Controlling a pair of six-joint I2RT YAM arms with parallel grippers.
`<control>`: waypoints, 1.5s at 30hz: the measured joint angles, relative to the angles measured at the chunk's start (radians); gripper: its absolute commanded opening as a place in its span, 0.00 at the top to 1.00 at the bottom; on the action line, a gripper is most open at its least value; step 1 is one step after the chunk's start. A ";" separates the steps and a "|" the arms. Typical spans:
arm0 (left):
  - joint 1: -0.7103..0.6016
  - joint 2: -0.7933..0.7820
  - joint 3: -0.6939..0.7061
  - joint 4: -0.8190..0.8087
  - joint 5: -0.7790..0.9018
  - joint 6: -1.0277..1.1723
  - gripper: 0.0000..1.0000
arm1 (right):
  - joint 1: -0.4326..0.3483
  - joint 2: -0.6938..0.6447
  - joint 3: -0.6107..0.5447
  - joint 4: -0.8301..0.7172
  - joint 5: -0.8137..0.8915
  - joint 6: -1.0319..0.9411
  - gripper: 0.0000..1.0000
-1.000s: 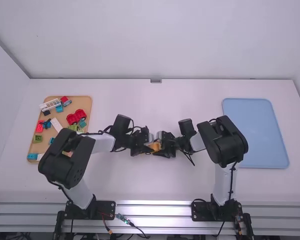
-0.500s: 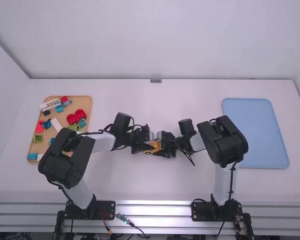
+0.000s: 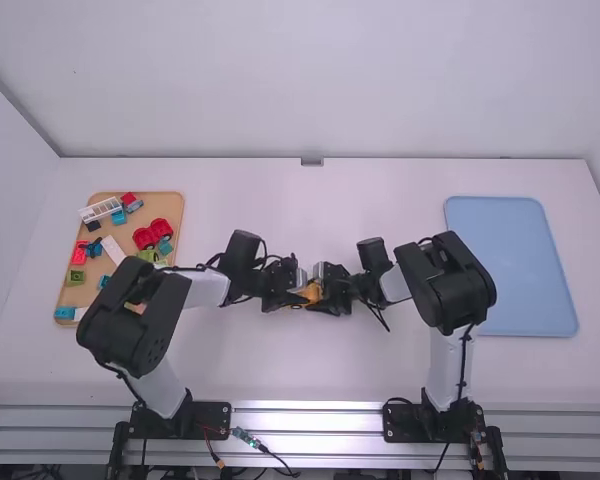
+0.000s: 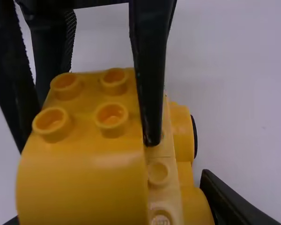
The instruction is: Assemble lego blocks to make yellow taxi
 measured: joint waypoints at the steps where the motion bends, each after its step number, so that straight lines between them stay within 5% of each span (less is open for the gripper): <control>1: 0.000 0.000 0.000 0.000 0.000 0.000 0.98 | 0.000 0.000 0.000 0.000 0.000 -0.001 0.96; 45: -0.001 0.074 0.075 -0.037 0.026 -0.035 0.98 | -0.006 0.000 0.000 -0.008 -0.004 -0.012 0.98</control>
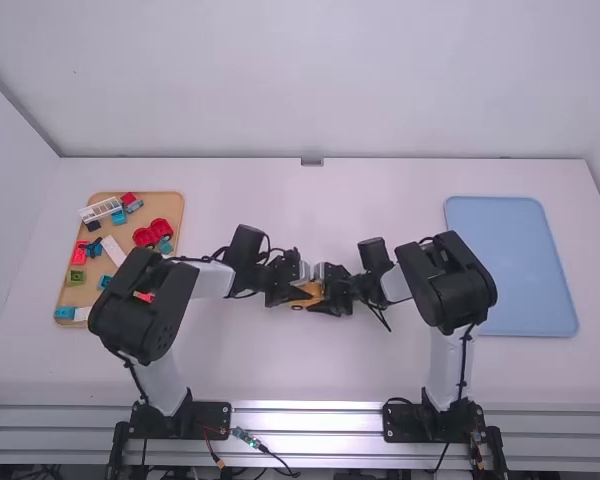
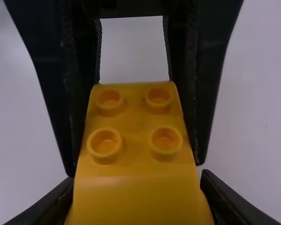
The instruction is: Assemble lego blocks to make yellow taxi
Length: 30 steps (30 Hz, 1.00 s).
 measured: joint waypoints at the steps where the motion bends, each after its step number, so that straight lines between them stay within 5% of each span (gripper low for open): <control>1: 0.000 0.000 0.000 -0.001 0.000 -0.003 0.98 | 0.000 0.000 0.000 0.000 -0.002 -0.001 0.98; 30: -0.025 -0.011 -0.021 0.044 -0.041 -0.065 0.98 | -0.005 0.000 -0.002 -0.004 -0.007 -0.013 0.98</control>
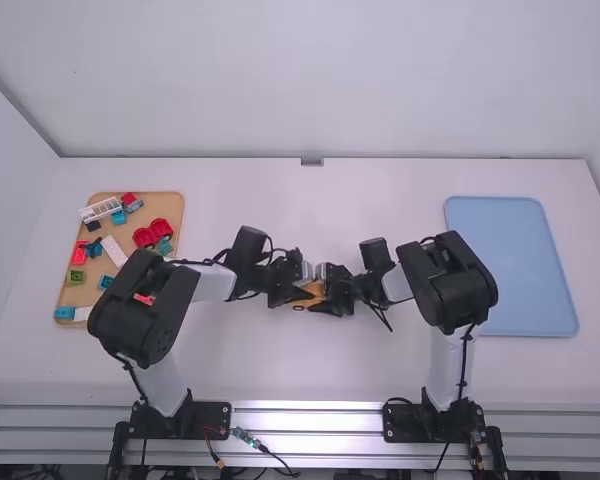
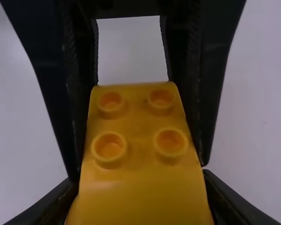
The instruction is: Assemble lego blocks to make yellow taxi
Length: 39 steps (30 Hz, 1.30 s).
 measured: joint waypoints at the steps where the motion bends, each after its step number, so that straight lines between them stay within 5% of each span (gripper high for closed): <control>1: 0.000 0.000 0.000 -0.002 0.002 0.011 0.98 | 0.000 0.000 0.000 0.000 0.000 -0.001 0.98; 39: -0.086 -0.076 -0.031 -0.021 -0.160 -0.021 0.98 | 0.026 0.000 -0.004 -0.004 -0.008 -0.004 0.98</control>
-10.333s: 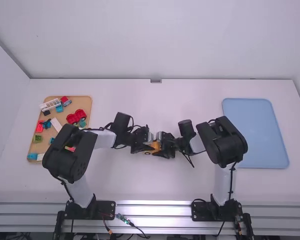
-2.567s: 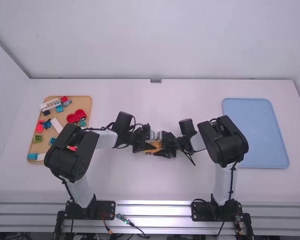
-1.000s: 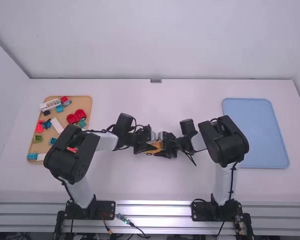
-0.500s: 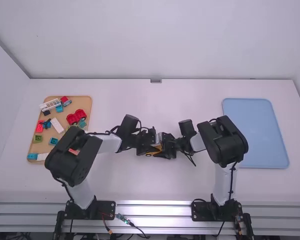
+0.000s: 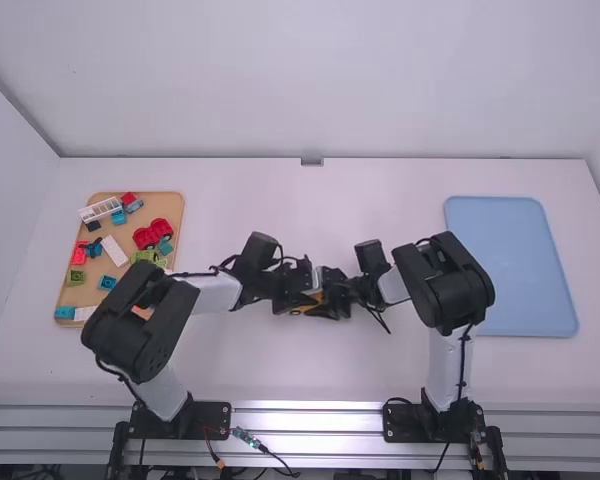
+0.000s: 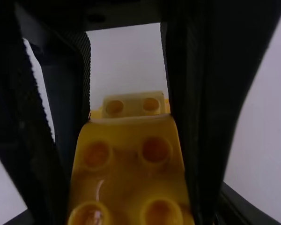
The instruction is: Assemble lego blocks to make yellow taxi
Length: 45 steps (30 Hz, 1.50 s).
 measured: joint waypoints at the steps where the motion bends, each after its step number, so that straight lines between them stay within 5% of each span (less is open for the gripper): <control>1: -0.003 -0.021 -0.006 -0.023 -0.020 -0.003 0.98 | 0.007 0.000 0.000 0.000 -0.005 0.000 0.98; 23: 0.019 -0.147 -0.025 -0.086 -0.037 0.020 0.98 | -0.018 0.000 0.007 0.013 0.029 0.031 0.98; 45: 0.108 0.005 -0.025 0.043 0.120 0.053 0.98 | -0.017 0.000 0.007 0.016 0.032 0.034 0.98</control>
